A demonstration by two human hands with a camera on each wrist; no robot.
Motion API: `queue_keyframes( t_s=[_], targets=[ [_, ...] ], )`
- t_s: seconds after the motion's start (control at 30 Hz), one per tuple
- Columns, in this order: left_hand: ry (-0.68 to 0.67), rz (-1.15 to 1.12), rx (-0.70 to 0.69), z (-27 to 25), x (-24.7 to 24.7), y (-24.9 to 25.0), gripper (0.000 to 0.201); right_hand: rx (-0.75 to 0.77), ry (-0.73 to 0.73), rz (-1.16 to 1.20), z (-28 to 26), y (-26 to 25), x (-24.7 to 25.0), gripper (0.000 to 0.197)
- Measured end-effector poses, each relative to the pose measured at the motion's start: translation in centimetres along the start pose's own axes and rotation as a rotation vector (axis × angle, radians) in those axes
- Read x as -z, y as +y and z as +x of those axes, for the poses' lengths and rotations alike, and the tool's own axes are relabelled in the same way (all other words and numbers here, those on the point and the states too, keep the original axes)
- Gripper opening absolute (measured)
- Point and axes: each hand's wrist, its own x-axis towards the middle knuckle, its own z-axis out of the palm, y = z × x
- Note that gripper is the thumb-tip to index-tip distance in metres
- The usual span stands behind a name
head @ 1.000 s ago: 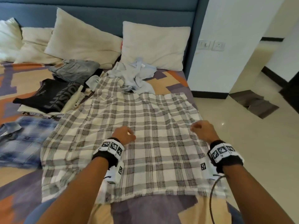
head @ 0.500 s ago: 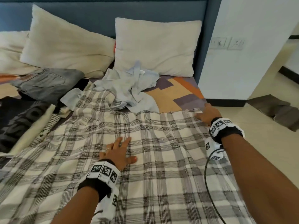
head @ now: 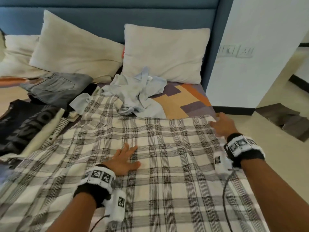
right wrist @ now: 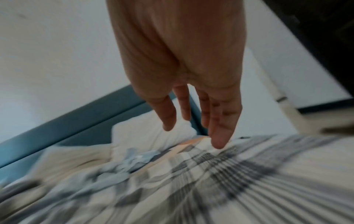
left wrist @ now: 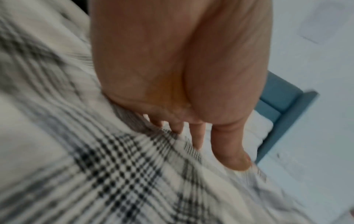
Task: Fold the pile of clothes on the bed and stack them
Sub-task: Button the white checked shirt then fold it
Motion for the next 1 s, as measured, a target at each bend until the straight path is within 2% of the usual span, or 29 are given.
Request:
queue_keyframes(
  t_s=[0.1,0.17,0.23,0.3,0.33,0.37,0.4,0.47,0.53,0.57,0.6,0.67,0.77,0.9,0.93,1.0],
  targets=[
    [-0.070,-0.103,-0.041,-3.5,0.1,-0.2,0.086,0.228,-0.049,-0.032,-8.7,0.7,0.0,0.040],
    [-0.104,-0.163,-0.049,-6.8,-1.8,-0.7,0.091,0.349,-0.166,-0.019,-16.5,1.7,0.0,0.047],
    [-0.125,-0.131,-0.055,-10.3,-5.2,-1.2,0.091,0.438,-0.418,-0.034,-23.6,3.3,-0.2,0.076],
    [-0.153,-0.123,-0.030,-14.4,-8.2,-1.5,0.104,0.468,-0.679,-0.303,-28.7,6.2,-0.5,0.079],
    [-0.166,-0.107,-0.009,-16.4,-9.6,-1.6,0.106,0.425,-0.753,-0.421,-30.5,8.6,-0.8,0.078],
    [-0.173,-0.082,0.005,-18.4,-10.9,-1.6,0.101,0.358,-0.768,-0.454,-32.0,10.5,-0.7,0.083],
    [-0.183,-0.033,0.015,-20.0,-11.9,-1.2,0.092,0.273,-0.709,-0.424,-33.0,12.1,-0.5,0.093],
    [-0.201,0.075,0.067,-23.0,-13.6,-0.6,0.091,0.130,-0.514,-0.348,-35.3,13.4,0.4,0.112],
    [-0.200,0.157,0.108,-24.6,-14.8,-0.1,0.099,0.113,-0.423,-0.304,-37.3,12.6,1.2,0.121],
    [-0.190,0.187,0.122,-25.0,-15.3,-0.1,0.104,0.164,-0.405,-0.294,-38.0,11.9,1.4,0.121],
    [-0.165,0.203,0.129,-25.4,-15.7,-0.1,0.109,0.227,-0.395,-0.290,-38.9,11.2,1.5,0.117],
    [-0.112,0.244,0.177,-26.5,-16.2,0.1,0.109,0.336,-0.455,-0.371,-40.2,10.5,1.0,0.093],
    [-0.050,0.273,0.329,-28.7,-16.6,1.6,0.077,0.368,-0.448,-0.461,-40.8,10.1,0.4,0.059],
    [0.053,0.354,0.399,-29.3,-16.1,1.4,0.063,0.384,-0.369,-0.505,-40.1,9.8,0.8,0.023],
    [0.086,0.363,0.414,-29.6,-15.7,1.4,0.055,0.381,-0.358,-0.537,-40.0,9.9,0.9,0.016],
    [0.169,0.397,0.432,-30.2,-14.6,1.4,0.034,0.355,-0.298,-0.580,-40.0,10.2,1.4,0.015]
  ],
)
